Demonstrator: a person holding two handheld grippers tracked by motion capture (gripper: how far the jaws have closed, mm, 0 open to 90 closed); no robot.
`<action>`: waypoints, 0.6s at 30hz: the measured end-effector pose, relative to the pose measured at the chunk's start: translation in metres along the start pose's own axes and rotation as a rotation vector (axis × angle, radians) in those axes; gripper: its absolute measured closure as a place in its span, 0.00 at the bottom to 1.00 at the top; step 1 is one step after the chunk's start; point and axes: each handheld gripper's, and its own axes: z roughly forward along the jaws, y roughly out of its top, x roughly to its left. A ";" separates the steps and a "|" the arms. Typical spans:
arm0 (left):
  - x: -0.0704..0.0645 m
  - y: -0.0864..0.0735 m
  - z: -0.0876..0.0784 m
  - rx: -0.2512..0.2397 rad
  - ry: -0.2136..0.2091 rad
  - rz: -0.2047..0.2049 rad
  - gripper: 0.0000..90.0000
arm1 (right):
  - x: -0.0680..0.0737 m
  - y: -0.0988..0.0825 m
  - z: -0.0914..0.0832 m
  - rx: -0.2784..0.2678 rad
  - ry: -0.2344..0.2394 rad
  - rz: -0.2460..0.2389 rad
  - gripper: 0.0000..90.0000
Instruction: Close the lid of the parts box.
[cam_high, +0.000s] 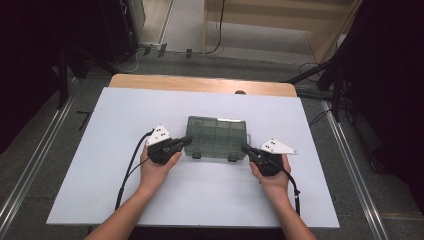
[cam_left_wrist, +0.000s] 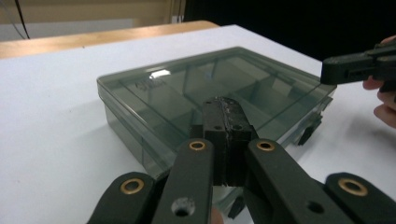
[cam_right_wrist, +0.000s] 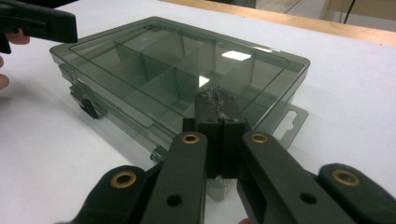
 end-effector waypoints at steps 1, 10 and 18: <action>-0.001 -0.001 0.000 0.000 0.003 0.004 1.00 | -0.001 -0.001 0.000 0.001 0.000 0.003 1.00; -0.003 -0.008 0.002 0.037 0.028 -0.003 1.00 | -0.002 -0.008 0.000 0.011 -0.009 0.004 1.00; -0.003 -0.009 0.003 0.036 0.027 -0.003 1.00 | -0.003 -0.011 -0.001 0.010 0.000 0.008 1.00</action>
